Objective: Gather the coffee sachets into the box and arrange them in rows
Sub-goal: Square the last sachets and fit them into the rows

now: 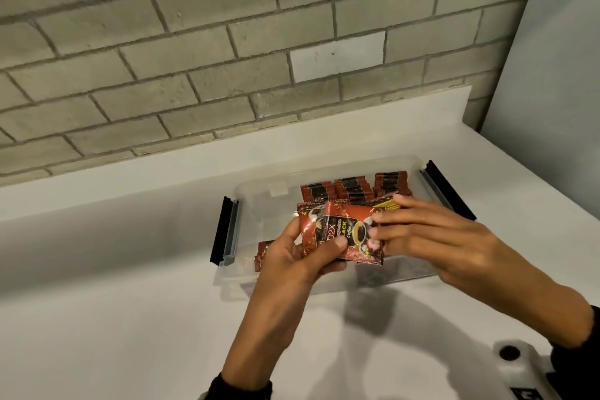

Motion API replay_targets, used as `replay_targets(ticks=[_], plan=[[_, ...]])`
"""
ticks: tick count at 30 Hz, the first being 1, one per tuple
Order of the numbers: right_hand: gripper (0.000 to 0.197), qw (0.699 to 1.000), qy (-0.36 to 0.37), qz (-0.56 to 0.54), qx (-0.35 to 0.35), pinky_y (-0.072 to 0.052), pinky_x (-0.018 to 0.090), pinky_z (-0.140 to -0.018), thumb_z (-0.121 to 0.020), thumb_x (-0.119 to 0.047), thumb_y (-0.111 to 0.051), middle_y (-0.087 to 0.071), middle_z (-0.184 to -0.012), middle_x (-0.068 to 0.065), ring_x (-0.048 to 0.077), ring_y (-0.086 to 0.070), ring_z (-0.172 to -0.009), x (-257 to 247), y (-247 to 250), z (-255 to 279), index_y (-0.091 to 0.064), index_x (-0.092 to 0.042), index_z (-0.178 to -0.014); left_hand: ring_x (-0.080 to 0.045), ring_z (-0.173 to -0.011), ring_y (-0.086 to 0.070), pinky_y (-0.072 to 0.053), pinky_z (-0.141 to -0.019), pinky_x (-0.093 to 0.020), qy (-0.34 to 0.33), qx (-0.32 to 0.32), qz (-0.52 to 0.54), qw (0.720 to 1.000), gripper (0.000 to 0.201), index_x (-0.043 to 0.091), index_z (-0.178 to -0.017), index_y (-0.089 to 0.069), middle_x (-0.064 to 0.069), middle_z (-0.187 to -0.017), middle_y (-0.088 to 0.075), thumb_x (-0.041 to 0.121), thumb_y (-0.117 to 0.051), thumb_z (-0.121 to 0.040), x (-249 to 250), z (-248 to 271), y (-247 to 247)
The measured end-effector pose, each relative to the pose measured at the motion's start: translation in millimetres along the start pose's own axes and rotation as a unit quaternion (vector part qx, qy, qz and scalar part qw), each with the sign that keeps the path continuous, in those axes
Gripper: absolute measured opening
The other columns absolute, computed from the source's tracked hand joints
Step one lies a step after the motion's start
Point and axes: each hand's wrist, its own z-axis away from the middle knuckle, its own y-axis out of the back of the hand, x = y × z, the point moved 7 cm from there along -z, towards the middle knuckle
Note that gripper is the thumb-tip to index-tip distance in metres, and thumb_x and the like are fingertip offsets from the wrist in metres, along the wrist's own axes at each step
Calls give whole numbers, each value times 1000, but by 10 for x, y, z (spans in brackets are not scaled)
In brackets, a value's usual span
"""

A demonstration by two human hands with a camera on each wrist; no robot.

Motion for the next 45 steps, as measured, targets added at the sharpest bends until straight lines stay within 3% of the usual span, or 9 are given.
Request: replay_targets(ticks=[5, 10, 18, 22, 29, 31, 35, 41, 45], plan=[[21, 983, -130, -120, 59, -50, 31, -93, -92, -7, -51, -69, -107, -2, 9, -62, -109, 167, 101, 40, -70, -11, -100, -18, -82, -69, -56, -71, -25, -33, 64, -21, 997, 32, 19, -105, -64, -6, -95, -74, 2, -70, -79, 55, 28, 166], [22, 829, -345, -438, 33, -55, 23, -77, -84, -21, -59, -66, -107, -8, 13, -65, -104, 409, -6, 67, -64, -24, -105, -4, -64, -63, -50, -58, -13, -51, 66, -112, 990, 41, 27, -103, -61, 3, -80, -73, 6, -77, -72, 137, 32, 154], [27, 789, -372, -483, -70, -56, 31, -78, -85, -18, -57, -71, -102, 6, 20, -68, -96, 445, -224, -64, -52, -15, -111, -6, -64, -64, -47, -55, -12, -39, 18, -133, 990, 50, 17, -107, -58, -4, -81, -73, 3, -81, -65, 186, 41, -13], [29, 778, -392, -485, -80, -56, 41, -84, -84, -20, -58, -70, -104, 8, 25, -67, -99, 464, -310, -8, -54, -20, -113, -7, -57, -61, -45, -52, -13, -35, 33, -125, 991, 59, 14, -105, -46, -3, -72, -73, 18, -80, -57, 207, 60, 50], [31, 744, -414, -523, -44, -54, 43, -88, -87, -25, -59, -67, -115, 5, 25, -64, -107, 541, -195, 90, -59, -28, -119, -2, -61, -53, -39, -55, -11, -67, 16, -200, 977, 10, 24, -78, -67, 5, -73, -69, 25, -75, -72, 285, 88, 204], [30, 742, -414, -525, -41, -55, 35, -84, -87, -21, -59, -67, -114, 5, 23, -65, -106, 497, -232, 72, -59, -23, -117, -2, -58, -48, -36, -54, -10, -54, -14, -215, 975, 8, 22, -72, -72, -1, -68, -66, 29, -74, -71, 266, 106, 154], [24, 763, -425, -484, -53, -49, 15, -73, -90, -10, -55, -71, -107, -3, 10, -66, -98, 449, -335, 46, -58, -21, -111, -2, -54, -42, -35, -55, -6, -29, -28, -199, 979, 23, 23, -58, -70, 13, -55, -56, 40, -64, -73, 208, 134, 78], [28, 745, -431, -506, -45, -55, 28, -77, -81, -22, -58, -71, -104, 5, 19, -67, -98, 375, -416, 28, -53, -15, -108, -8, -96, -65, -51, -87, -27, -6, -68, -186, 980, 40, 31, -110, -67, 8, -104, -71, 43, -70, -72, 49, 131, -34], [31, 764, -418, -488, -48, -57, 38, -83, -81, -26, -58, -71, -103, 6, 20, -68, -96, 286, -428, -21, -49, -13, -108, -7, -103, -64, -54, -79, -24, -8, -96, -161, 982, 54, 35, -128, -44, 13, -112, -66, 23, -71, -82, -44, 158, -200]])
